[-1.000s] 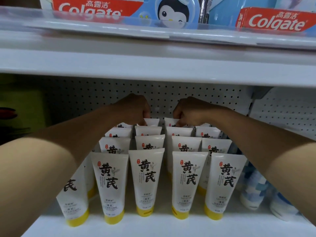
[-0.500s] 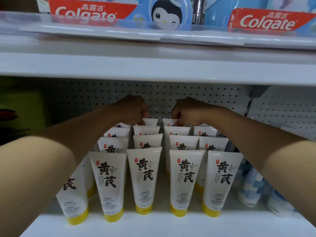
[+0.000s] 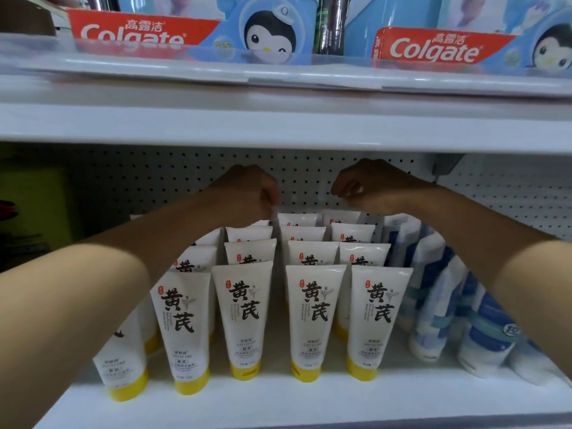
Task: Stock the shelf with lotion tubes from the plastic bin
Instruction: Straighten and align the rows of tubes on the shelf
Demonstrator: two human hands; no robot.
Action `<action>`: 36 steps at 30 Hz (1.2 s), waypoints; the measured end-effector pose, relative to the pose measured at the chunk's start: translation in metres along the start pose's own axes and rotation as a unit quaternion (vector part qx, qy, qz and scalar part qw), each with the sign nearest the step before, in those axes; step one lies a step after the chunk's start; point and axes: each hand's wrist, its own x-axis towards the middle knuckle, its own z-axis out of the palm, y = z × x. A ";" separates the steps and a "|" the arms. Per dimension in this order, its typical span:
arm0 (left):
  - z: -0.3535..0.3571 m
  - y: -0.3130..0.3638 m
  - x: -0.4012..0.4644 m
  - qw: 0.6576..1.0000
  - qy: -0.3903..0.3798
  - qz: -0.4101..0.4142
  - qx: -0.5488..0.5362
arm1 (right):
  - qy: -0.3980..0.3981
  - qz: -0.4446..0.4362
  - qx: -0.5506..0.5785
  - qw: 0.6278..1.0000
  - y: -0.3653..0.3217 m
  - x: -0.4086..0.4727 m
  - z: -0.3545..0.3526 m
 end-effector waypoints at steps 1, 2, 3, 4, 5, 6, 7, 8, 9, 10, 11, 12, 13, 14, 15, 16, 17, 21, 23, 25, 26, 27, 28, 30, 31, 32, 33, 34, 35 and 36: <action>0.000 0.003 0.001 1.000 -0.001 0.003 -0.002 | -0.009 0.016 -0.010 1.000 0.005 -0.001 0.000; 0.001 0.006 0.002 1.000 -0.001 0.006 -0.004 | -0.021 0.031 -0.019 0.999 0.009 -0.001 0.001; 0.001 0.009 0.004 1.000 -0.001 0.008 -0.004 | -0.037 0.044 -0.025 0.998 0.012 0.000 0.001; 0.002 0.012 0.005 1.000 0.000 0.011 -0.006 | -0.053 0.049 -0.028 0.997 0.013 0.001 0.003; 0.003 0.014 0.006 1.000 0.000 0.011 -0.007 | -0.069 0.051 -0.031 0.996 0.012 0.002 0.004; 0.003 0.016 0.007 1.000 0.001 0.012 -0.010 | -0.082 0.049 -0.039 0.995 0.011 0.003 0.006; 0.003 0.018 0.007 1.000 0.001 0.012 -0.011 | -0.091 0.045 -0.051 0.994 0.010 0.004 0.008; 0.004 0.019 0.008 1.000 -0.001 0.012 -0.011 | -0.096 0.040 -0.061 0.993 0.009 0.006 0.010; 0.004 0.019 0.008 1.000 -0.004 0.011 -0.010 | -0.098 0.038 -0.068 0.992 0.009 0.008 0.011; 0.004 0.019 0.008 1.000 -0.007 0.012 -0.009 | -0.099 0.037 -0.070 0.992 0.009 0.009 0.012; 0.004 0.019 0.008 1.000 -0.009 0.012 -0.009 | -0.099 0.038 -0.071 0.992 0.010 0.009 0.012; 0.005 0.020 0.008 1.000 -0.011 0.013 -0.008 | -0.099 0.038 -0.070 0.992 0.011 0.008 0.012; 0.005 0.020 0.008 1.000 -0.013 0.013 -0.008 | -0.099 0.038 -0.068 0.992 0.013 0.008 0.011; 0.005 0.021 0.008 1.000 -0.013 0.013 -0.008 | -0.099 0.039 -0.065 0.992 0.014 0.007 0.011; 0.005 0.021 0.008 1.000 -0.014 0.013 -0.008 | -0.098 0.040 -0.062 0.992 0.016 0.006 0.011; 0.006 0.021 0.008 1.000 -0.014 0.013 -0.007 | -0.097 0.040 -0.061 0.993 0.017 0.005 0.011; 0.007 0.022 0.008 1.000 -0.015 0.013 -0.006 | -0.094 0.039 -0.058 0.993 0.018 0.005 0.011; 0.008 0.024 0.007 1.000 -0.015 0.019 -0.001 | -0.089 0.031 -0.059 0.994 0.018 0.004 0.012; 0.008 0.026 0.007 1.000 -0.014 0.021 0.002 | -0.092 0.034 -0.068 0.993 0.019 0.004 0.013; 0.007 0.027 0.006 1.000 -0.013 0.021 0.000 | -0.094 0.039 -0.062 0.993 0.020 0.003 0.014; 0.007 0.028 0.005 1.000 -0.015 0.020 -0.002 | -0.091 0.041 -0.055 0.993 0.020 0.002 0.013; 0.006 0.028 0.004 1.000 -0.016 0.019 -0.005 | -0.083 0.042 -0.043 0.995 0.020 -0.001 0.010; 0.006 0.030 0.002 1.000 -0.016 0.020 -0.007 | -0.069 0.041 -0.029 0.996 0.019 -0.003 0.007; 0.004 0.033 -0.001 1.000 -0.011 0.025 -0.014 | -0.026 0.029 -0.012 0.999 0.016 -0.010 0.000; 0.004 0.034 -0.003 0.999 -0.008 0.028 -0.018 | -0.007 0.022 -0.007 1.000 0.013 -0.014 -0.004; 0.003 0.036 -0.006 0.999 -0.007 0.032 -0.021 | 0.005 0.016 -0.001 1.000 0.011 -0.019 -0.008; 0.002 0.038 -0.009 0.999 -0.008 0.036 -0.017 | 0.011 0.009 0.007 1.000 0.008 -0.024 -0.010; 0.003 0.039 -0.012 0.999 -0.013 0.046 -0.008 | 0.014 0.004 0.015 1.000 0.005 -0.030 -0.012; 0.003 0.041 -0.015 0.998 -0.021 0.060 0.005 | 0.014 0.000 0.018 1.000 0.002 -0.036 -0.014; 0.005 0.042 -0.018 0.997 -0.034 0.074 0.018 | 0.012 -0.004 0.017 1.000 0.000 -0.042 -0.015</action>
